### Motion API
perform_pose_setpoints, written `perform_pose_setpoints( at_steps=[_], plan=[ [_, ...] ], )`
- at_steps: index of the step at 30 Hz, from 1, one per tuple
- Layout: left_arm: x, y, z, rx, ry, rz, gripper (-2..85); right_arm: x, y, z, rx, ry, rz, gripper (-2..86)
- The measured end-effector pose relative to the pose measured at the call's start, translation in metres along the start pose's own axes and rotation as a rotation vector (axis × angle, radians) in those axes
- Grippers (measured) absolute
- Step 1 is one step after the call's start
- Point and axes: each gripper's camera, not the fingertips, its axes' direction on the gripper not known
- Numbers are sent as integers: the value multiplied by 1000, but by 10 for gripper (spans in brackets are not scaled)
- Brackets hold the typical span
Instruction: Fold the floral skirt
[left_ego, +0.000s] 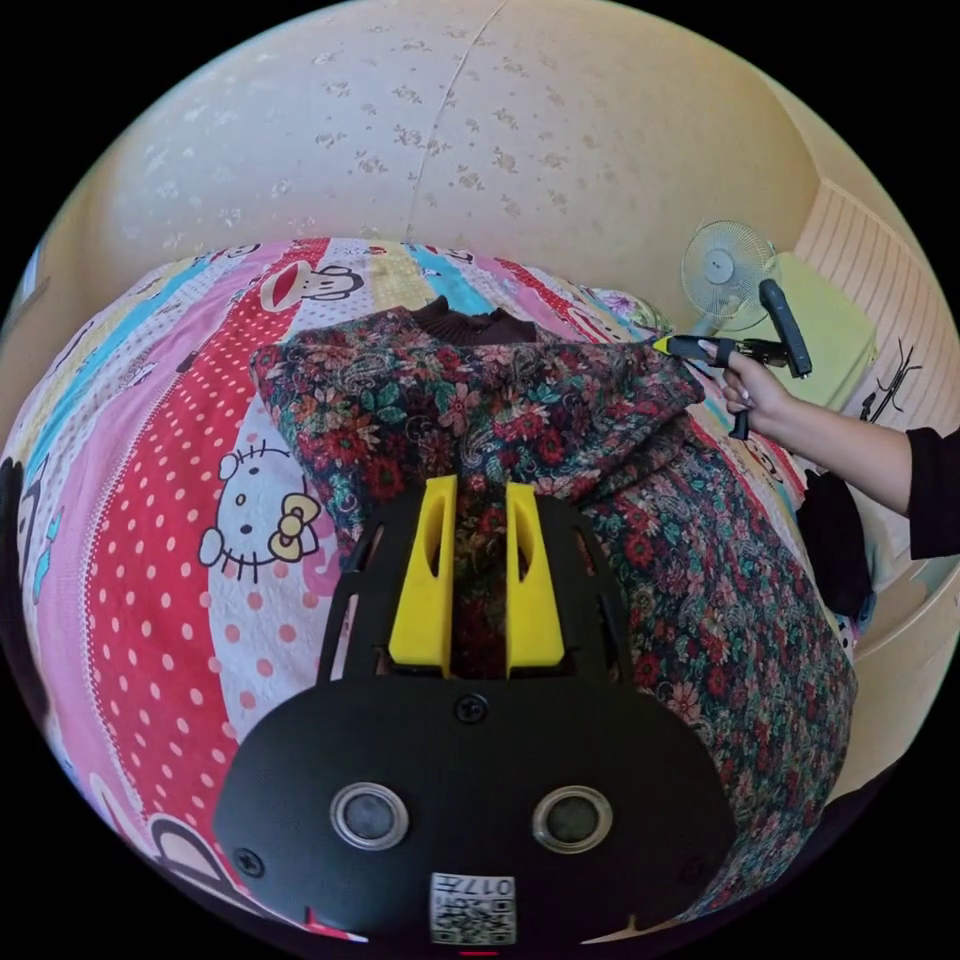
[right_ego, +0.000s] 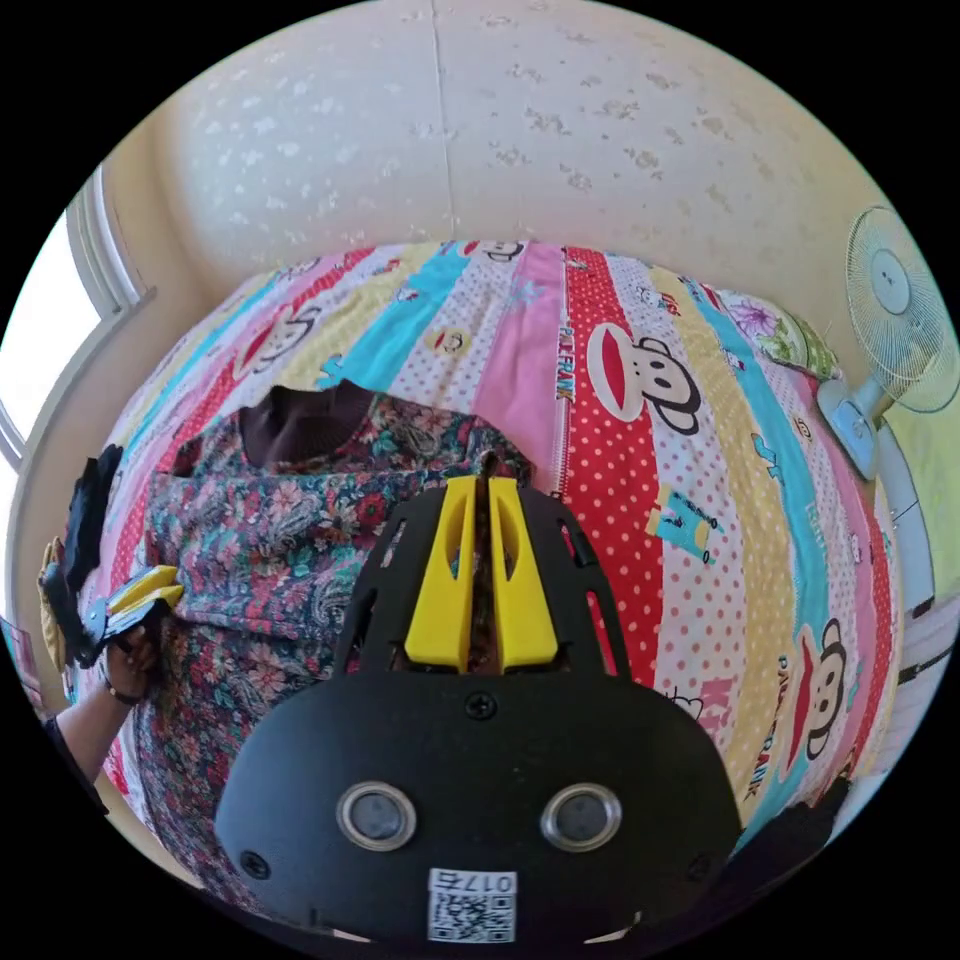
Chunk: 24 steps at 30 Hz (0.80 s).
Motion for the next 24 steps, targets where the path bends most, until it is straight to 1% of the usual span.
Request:
perform_pose_setpoints(
  at_steps=[2, 4, 6, 9, 11, 13, 14, 16, 17, 20, 22, 23, 24],
  plan=[
    [2, -10, -1, -1, 7, -4, 80, -4, -8, 34, -112, 26, -13, 48],
    [4, -21, -1, -3, 7, -6, 79, -3, -7, 52, -182, 19, 15, 60],
    [7, -36, -2, -5, 1, -5, 79, -4, -9, 44, -132, 10, 43, 76],
    [10, -57, -4, -8, -8, -5, 79, -8, -13, 19, -109, 55, 112, 98],
    [11, -71, -5, -10, -12, -5, 79, -26, -2, -23, 1, 20, -7, 97],
    [12, -85, -9, -12, -5, -15, 82, -40, 17, -48, 18, -3, -99, 94],
    [9, -95, -15, -25, 27, -38, 85, -47, 31, -59, -25, -35, -148, 92],
    [5, -106, -30, -59, 101, -86, 83, -51, 56, -73, -118, -108, -174, 88],
    [9, -104, -49, -77, 143, -90, 77, -51, 77, -84, -157, -157, -178, 84],
    [42, -62, -113, -95, 209, 2, 84, -47, 134, -119, -249, -177, -157, 86],
    [60, -20, -145, -186, 175, 9, 101, -42, 170, -138, -341, -149, -163, 95],
    [69, 11, -167, -258, 157, -7, 105, -36, 193, -150, -413, -141, -147, 103],
    [75, 42, -193, -302, 168, -29, 107, -32, 204, -157, -446, -153, -134, 106]
  ],
)
